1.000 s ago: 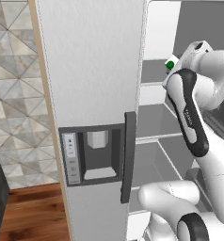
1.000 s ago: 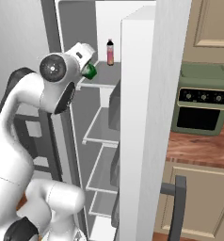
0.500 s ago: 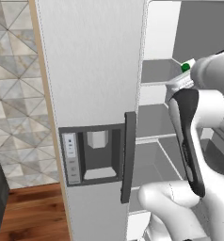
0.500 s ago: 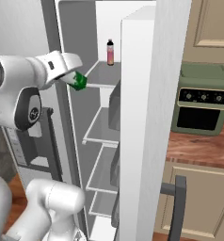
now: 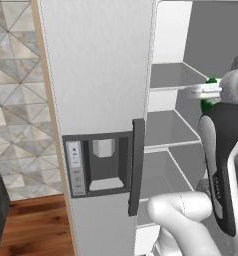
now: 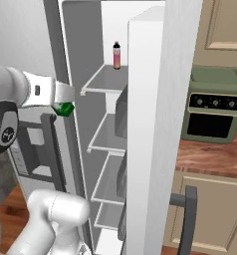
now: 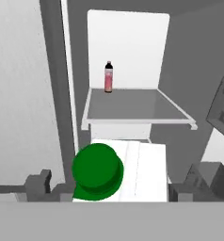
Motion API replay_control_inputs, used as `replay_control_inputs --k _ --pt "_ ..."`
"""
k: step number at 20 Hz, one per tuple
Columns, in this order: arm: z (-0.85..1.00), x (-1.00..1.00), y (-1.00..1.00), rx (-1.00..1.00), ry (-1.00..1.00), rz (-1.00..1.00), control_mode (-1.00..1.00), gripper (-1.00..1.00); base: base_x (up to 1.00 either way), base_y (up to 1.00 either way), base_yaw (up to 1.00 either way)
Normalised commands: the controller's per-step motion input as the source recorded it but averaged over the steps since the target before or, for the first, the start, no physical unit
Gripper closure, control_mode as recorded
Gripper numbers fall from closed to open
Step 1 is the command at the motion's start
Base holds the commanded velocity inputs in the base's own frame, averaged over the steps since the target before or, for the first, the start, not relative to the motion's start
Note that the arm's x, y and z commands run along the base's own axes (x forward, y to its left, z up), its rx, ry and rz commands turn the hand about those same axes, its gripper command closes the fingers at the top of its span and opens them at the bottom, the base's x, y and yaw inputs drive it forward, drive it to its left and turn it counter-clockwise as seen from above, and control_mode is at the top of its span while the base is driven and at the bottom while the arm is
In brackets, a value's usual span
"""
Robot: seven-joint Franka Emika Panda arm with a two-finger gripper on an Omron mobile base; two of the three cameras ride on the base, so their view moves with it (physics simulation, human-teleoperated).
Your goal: Take out the milk from the fridge and place it on the tray on the counter. Then take the sugar cube near the tray and place it in the tray.
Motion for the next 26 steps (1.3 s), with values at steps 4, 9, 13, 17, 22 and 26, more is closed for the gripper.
replay_control_inputs --k 4,9,13,17,22,26 --pt "-0.03 0.0 0.2 0.16 0.23 0.0 -1.0 1.0 0.0 0.0 0.0" --pt "-0.17 0.0 0.39 -0.11 0.42 0.0 -1.0 1.0 0.0 0.0 0.0" --pt "-0.26 0.0 0.17 -0.01 0.23 0.0 -1.0 1.0 0.0 0.0 0.0" --pt "-0.19 0.0 0.0 0.0 0.02 0.0 -1.0 1.0 0.0 0.0 0.0" --pt "-0.31 0.0 0.0 0.1 0.0 0.0 -1.0 1.0 0.0 0.0 0.0" --pt "-0.56 0.0 0.0 0.11 0.0 0.0 -1.0 1.0 0.0 0.0 0.0"
